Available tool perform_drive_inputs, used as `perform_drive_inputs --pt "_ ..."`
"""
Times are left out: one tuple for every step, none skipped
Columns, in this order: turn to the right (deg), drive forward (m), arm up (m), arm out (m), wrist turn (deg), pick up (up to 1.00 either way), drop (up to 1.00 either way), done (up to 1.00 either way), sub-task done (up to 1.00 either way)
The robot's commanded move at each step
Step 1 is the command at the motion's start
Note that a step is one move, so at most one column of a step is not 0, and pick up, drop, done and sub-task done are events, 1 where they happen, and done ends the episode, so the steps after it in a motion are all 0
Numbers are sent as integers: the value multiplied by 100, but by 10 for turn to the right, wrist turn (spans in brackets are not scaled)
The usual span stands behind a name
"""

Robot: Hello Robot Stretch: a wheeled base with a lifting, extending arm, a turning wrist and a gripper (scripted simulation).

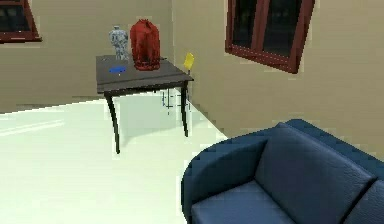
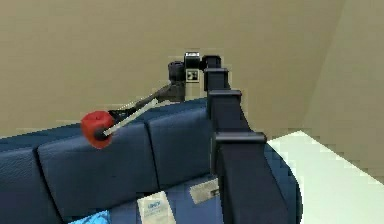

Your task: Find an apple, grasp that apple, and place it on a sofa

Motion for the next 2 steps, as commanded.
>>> perform_drive_inputs --pt "0 0 -44 0 0 0 0 0 0" --pt "0 0 -32 0 0 0 0 0 0"
